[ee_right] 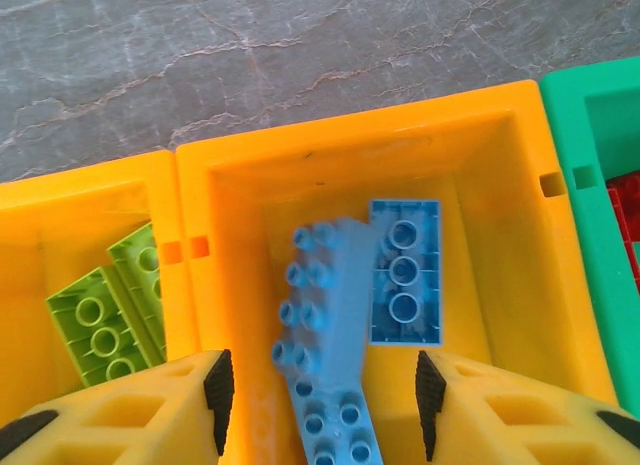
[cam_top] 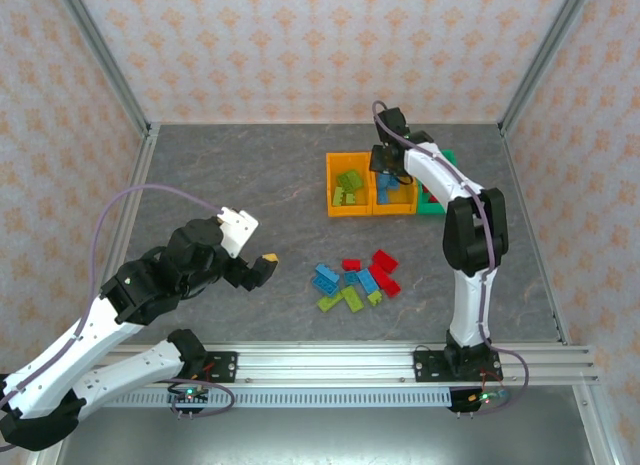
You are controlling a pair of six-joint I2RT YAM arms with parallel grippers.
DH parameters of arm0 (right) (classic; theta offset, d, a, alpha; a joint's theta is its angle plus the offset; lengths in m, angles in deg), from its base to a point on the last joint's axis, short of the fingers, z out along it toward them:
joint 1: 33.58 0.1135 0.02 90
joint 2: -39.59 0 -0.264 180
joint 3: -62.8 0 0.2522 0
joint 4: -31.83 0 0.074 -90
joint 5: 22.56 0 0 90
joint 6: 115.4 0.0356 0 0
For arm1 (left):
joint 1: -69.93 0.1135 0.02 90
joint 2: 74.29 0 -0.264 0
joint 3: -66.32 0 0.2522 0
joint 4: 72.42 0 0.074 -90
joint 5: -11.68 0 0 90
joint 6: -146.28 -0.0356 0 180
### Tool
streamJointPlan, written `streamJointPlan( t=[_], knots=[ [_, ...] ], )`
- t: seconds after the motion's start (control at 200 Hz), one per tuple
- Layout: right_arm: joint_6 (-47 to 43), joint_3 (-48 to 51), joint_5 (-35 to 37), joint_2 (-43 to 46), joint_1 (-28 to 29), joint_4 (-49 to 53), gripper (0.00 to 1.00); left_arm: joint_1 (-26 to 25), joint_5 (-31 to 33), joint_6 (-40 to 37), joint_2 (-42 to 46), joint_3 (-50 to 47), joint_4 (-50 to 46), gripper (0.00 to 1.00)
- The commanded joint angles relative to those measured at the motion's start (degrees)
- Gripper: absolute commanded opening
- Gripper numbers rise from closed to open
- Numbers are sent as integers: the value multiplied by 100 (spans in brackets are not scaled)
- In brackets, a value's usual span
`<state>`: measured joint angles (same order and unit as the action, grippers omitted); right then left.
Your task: Sort the legos into containers by color
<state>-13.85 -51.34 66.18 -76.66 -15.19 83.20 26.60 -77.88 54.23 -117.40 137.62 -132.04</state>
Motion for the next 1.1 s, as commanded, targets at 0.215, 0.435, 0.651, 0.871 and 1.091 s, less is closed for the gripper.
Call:
streamJointPlan(
  t=[0.215,0.435,0.651,0.871,1.091],
  knots=[
    [559,2344,-377,2776,505,-383,57,105,-24,-78,15,-75,-10,100],
    [1071,4297,423,4124,1634,-86,63,113,-177,-64,-30,-105,33,100],
    [1140,5010,219,3919,1773,-30,82,114,-499,-92,-152,-89,77,100],
    [1086,5045,-428,3155,1501,-743,91,114,-545,-60,-111,-136,16,100],
    [1148,5063,-588,2564,1256,-1001,83,112,-468,-39,-65,-180,-12,100]
  ],
)
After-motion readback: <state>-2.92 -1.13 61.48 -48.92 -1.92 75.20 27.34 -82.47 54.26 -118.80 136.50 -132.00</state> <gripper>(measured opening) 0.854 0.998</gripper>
